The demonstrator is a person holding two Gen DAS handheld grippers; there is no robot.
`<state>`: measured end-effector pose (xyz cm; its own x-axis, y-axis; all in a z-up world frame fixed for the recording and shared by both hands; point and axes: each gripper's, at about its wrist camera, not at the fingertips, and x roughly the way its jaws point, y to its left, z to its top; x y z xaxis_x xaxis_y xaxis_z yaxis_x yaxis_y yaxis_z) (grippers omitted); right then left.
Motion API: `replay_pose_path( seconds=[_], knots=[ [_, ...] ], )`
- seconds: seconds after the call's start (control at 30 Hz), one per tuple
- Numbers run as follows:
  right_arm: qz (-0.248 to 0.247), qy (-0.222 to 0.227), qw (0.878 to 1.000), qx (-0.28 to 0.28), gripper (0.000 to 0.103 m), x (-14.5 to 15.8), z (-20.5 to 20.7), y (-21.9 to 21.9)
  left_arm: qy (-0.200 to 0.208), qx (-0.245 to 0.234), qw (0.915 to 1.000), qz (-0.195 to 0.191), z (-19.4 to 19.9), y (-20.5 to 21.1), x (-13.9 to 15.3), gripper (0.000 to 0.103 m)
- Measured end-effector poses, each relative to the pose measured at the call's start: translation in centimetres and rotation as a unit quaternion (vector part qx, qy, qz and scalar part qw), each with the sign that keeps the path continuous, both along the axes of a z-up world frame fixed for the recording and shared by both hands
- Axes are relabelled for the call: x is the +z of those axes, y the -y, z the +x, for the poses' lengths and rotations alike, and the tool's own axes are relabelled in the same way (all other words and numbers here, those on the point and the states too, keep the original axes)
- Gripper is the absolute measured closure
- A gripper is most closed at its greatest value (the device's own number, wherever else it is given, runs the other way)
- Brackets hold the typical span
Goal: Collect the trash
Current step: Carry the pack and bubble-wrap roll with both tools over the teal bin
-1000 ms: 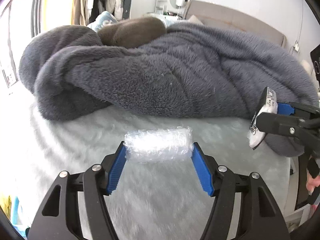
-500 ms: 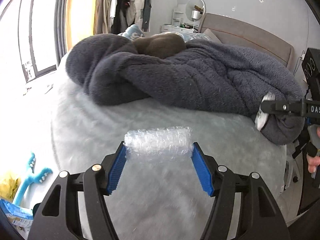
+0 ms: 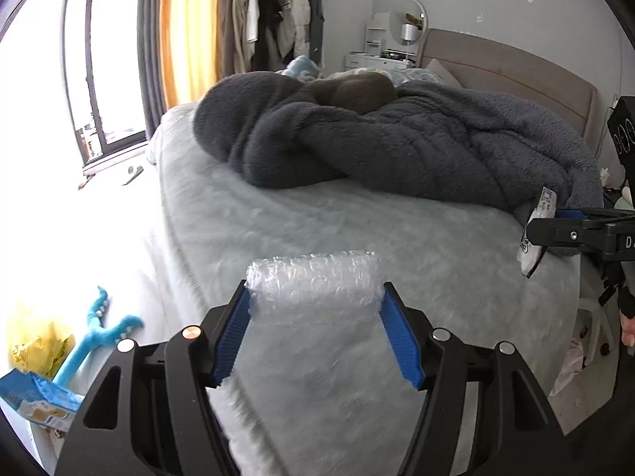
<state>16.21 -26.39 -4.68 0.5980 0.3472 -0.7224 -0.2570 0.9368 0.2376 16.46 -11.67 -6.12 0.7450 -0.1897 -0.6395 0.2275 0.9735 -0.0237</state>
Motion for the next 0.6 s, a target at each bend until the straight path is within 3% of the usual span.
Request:
replay_pose_path(
  seconds=[0.6],
  knots=[
    [0.031,0.026,0.998,0.050,0.027,0.4,-0.7,-8.9,-0.029,0.077,0.9963,0.026,-1.6,-8.9,-2.5,0.036]
  ],
)
